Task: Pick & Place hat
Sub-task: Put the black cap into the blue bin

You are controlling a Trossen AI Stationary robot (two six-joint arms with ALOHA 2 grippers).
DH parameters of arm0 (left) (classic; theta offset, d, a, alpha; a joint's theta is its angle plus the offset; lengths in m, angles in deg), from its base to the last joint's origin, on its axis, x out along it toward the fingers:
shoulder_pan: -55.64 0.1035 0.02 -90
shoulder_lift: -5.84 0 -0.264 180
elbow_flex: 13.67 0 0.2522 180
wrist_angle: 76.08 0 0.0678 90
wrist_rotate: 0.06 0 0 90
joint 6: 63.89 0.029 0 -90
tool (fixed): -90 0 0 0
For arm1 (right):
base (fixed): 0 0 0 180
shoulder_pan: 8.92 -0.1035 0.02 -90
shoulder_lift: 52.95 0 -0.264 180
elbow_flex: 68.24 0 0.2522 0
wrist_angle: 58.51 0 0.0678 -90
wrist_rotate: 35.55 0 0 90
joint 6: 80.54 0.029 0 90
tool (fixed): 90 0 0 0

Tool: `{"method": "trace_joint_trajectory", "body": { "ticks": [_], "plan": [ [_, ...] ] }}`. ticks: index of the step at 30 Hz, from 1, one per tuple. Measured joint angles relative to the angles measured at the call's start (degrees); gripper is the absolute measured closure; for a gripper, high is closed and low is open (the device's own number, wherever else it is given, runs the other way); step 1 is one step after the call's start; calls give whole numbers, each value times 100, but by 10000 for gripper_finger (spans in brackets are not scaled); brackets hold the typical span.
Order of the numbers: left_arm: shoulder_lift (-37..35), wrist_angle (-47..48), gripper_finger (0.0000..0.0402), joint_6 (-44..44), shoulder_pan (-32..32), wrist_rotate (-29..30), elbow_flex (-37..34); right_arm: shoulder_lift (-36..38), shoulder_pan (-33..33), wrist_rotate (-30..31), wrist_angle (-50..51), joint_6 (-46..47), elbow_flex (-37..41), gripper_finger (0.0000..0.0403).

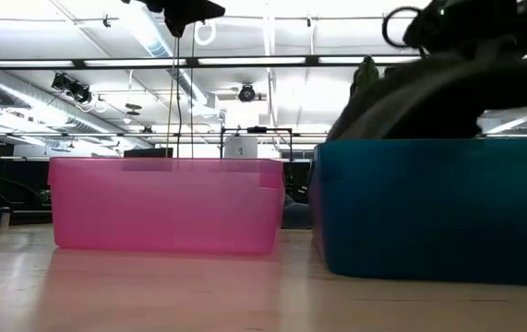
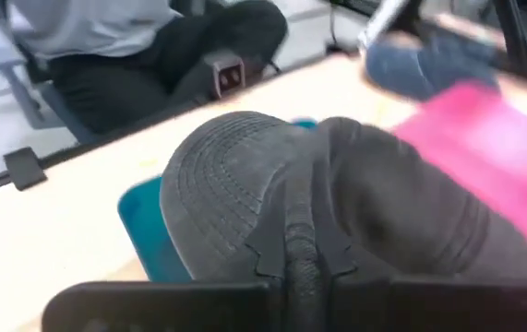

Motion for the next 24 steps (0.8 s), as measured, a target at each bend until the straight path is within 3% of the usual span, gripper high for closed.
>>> {"method": "trace_joint_trajectory", "body": {
  "ticks": [14,24],
  "plan": [
    [0,11,207,48,281,7,0,0,241,517,-672,1844,497,325],
    [0,11,207,64,279,0,0,41,227,528,-673,2932,381,192]
  ]
}}
